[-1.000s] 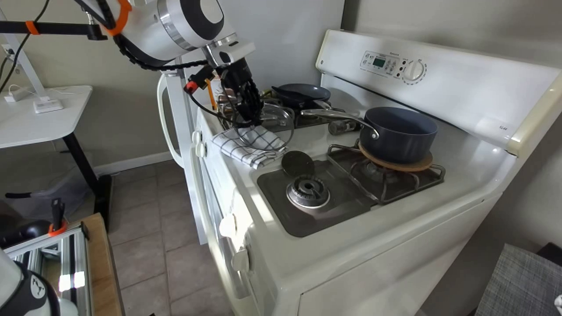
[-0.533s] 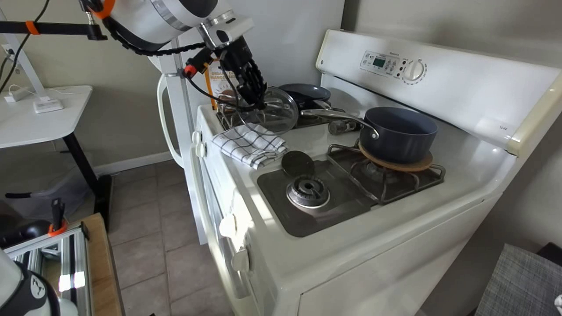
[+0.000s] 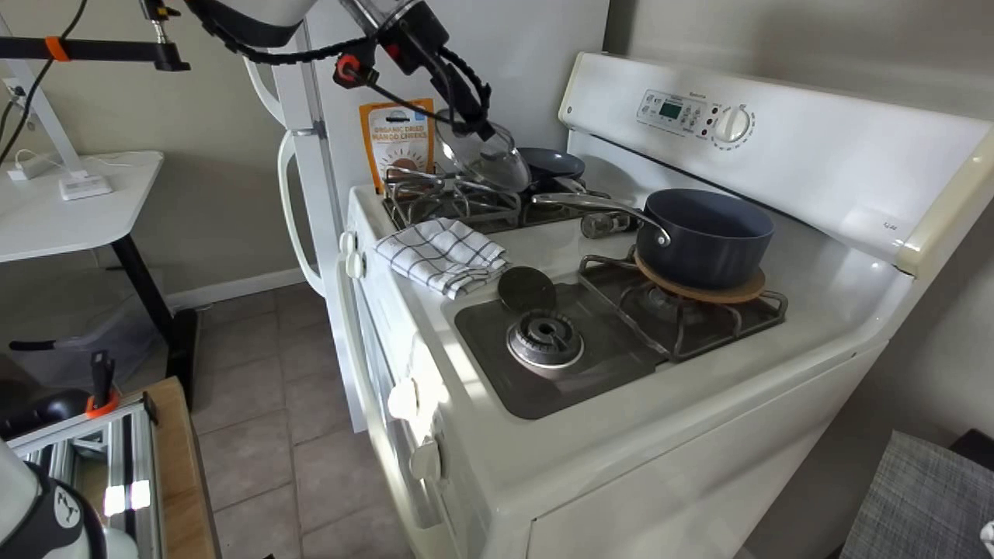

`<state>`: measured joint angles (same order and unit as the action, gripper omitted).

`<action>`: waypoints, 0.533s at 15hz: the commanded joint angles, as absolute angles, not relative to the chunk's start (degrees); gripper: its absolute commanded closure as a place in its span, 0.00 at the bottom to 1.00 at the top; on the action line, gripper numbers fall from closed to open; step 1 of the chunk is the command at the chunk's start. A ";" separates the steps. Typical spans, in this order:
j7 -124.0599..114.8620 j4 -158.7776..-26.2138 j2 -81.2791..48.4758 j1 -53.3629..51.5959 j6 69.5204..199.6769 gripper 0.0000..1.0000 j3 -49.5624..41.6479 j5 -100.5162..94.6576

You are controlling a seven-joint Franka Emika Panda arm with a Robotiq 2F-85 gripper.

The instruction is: Put the glass lid on the pan.

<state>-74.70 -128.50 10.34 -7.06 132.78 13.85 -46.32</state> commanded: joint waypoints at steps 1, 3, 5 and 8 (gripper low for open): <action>-75.87 -122.64 7.09 -6.77 128.75 0.97 15.67 -58.14; -78.27 -121.66 6.09 -7.40 129.17 0.97 15.23 -62.93; -76.83 -123.21 7.08 -8.18 130.10 0.86 13.98 -59.93; -77.62 -122.78 6.07 -8.29 130.11 0.86 13.90 -60.60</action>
